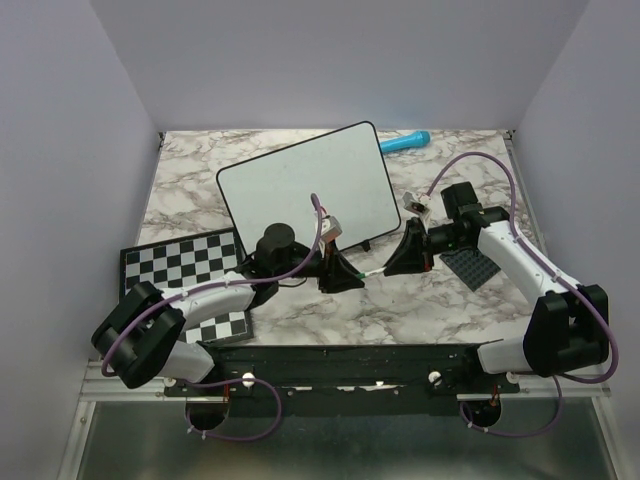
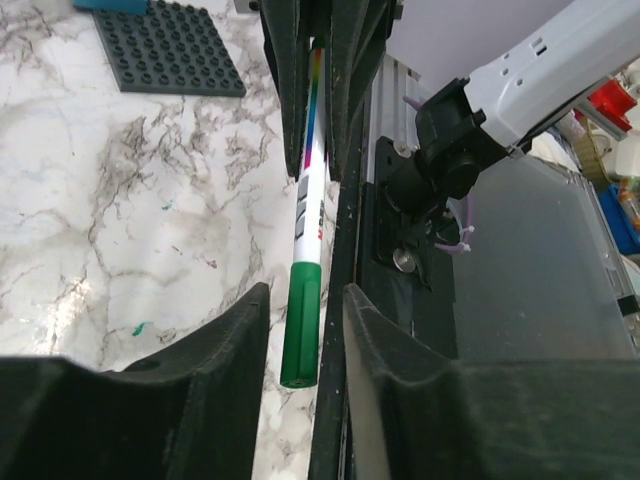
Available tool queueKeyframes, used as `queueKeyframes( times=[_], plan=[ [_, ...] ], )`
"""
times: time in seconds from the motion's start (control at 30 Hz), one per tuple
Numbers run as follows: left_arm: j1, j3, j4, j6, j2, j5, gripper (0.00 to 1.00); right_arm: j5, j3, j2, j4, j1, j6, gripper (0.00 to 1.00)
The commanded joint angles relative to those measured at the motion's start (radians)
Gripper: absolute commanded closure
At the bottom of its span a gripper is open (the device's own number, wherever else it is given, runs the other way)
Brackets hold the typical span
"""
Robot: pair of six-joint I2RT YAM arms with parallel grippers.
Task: Write a sentence on the whiteboard
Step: Pass from the right arm to the left
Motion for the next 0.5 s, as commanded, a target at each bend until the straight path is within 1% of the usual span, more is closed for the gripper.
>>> queueKeyframes(
  times=[0.0, 0.03, 0.1, 0.13, 0.17, 0.23, 0.27, 0.3, 0.33, 0.37, 0.4, 0.43, 0.47],
  plan=[
    [-0.005, 0.047, -0.08, 0.078, -0.012, 0.045, 0.66, -0.04, -0.004, 0.006, -0.013, 0.01, -0.023, 0.99],
    [-0.006, 0.055, -0.123, 0.093, -0.015, 0.043, 0.77, -0.038, -0.004, 0.008, -0.019, 0.01, -0.032, 0.99],
    [-0.005, 0.071, -0.165, 0.131, -0.026, 0.028, 0.88, -0.034, -0.004, 0.006, -0.023, 0.013, -0.037, 0.99],
    [-0.005, 0.075, -0.182, 0.147, -0.031, 0.014, 1.0, -0.029, -0.004, 0.006, -0.034, 0.018, -0.052, 0.99],
    [-0.005, 0.081, -0.224, 0.179, -0.035, 0.002, 1.0, -0.023, -0.003, 0.006, -0.037, 0.019, -0.057, 0.99],
    [-0.005, 0.095, -0.26, 0.213, -0.052, 0.002, 1.0, -0.003, -0.004, 0.008, -0.053, 0.025, -0.077, 0.98],
    [-0.005, 0.101, -0.304, 0.233, -0.06, 0.003, 1.0, 0.006, -0.004, 0.006, -0.063, 0.027, -0.088, 0.92],
    [-0.005, 0.123, -0.343, 0.298, -0.073, -0.004, 1.0, 0.012, 0.003, 0.008, -0.08, 0.029, -0.104, 0.84],
    [-0.005, 0.14, -0.396, 0.332, -0.08, -0.011, 1.0, 0.029, 0.014, 0.015, -0.106, 0.029, -0.165, 0.69],
    [-0.005, 0.16, -0.505, 0.369, -0.084, -0.018, 1.0, 0.043, 0.032, 0.035, -0.205, 0.03, -0.222, 0.37],
    [-0.005, 0.203, -0.562, 0.435, -0.09, -0.023, 1.0, 0.058, 0.065, 0.055, -0.277, 0.029, -0.291, 0.28],
    [-0.005, 0.223, -0.619, 0.467, -0.09, -0.028, 1.0, 0.099, 0.13, 0.075, -0.35, 0.029, -0.413, 0.22],
    [-0.005, 0.243, -0.713, 0.498, -0.092, -0.032, 1.0, 0.118, 0.169, 0.092, -0.473, 0.03, -0.463, 0.11]
  ],
)
